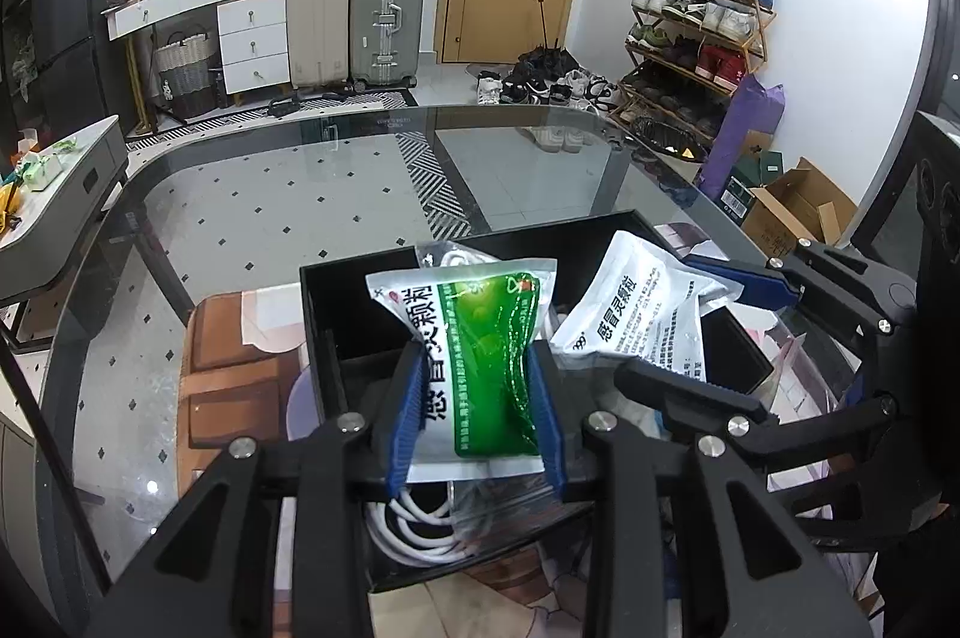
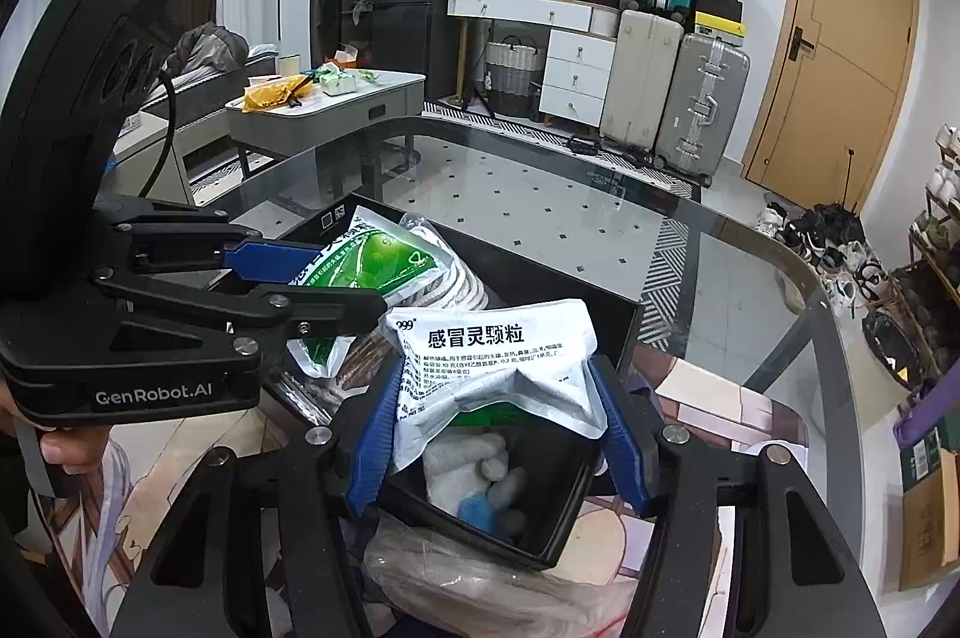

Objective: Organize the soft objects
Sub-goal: 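Open both tools to drop the packets into the black box, then grasp the white foam piece with left tool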

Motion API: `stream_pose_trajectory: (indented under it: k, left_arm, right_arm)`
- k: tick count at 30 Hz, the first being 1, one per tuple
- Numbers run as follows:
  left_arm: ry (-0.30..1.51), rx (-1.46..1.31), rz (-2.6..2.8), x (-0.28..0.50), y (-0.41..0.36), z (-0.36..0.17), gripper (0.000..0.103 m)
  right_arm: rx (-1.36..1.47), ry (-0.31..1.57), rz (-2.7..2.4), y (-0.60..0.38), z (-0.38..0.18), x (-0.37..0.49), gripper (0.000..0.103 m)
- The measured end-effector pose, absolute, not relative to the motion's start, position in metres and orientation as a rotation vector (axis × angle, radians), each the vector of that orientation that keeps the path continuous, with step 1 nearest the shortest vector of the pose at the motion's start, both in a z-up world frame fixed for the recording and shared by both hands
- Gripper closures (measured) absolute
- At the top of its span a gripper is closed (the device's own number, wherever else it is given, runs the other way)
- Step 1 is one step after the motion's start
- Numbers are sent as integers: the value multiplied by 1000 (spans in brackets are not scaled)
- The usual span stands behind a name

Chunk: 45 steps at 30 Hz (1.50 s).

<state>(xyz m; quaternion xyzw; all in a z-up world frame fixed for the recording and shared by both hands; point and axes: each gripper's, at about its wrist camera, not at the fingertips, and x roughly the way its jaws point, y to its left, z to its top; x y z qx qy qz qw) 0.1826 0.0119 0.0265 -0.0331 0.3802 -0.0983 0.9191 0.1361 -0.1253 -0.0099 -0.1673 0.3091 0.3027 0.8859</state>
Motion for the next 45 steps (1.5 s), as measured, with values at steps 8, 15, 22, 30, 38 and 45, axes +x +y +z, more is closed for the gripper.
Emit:
stream_pose_trajectory:
  k: [8, 15, 22, 30, 38, 45]
  left_arm:
    - [793, -62, -194, 182, 11, 27, 62]
    - [790, -57, -179, 171, 7, 33, 43]
    - [737, -79, -196, 147, 4, 45, 9]
    - [716, -61, -159, 117, 6, 47, 0]
    - [705, -48, -115, 89, 7, 44, 0]
    - [701, -40, -102, 69, 4, 42, 0]
  right_arm:
    - [-330, 598, 611, -129, -1, 128, 25]
    - [-305, 583, 588, -141, 10, 117, 13]
    - [-252, 588, 565, -159, 14, 101, 1]
    - [-242, 596, 551, -173, 13, 81, 1]
    - [-231, 609, 544, -181, 5, 60, 1]
    - [-230, 628, 537, -183, -3, 48, 1]
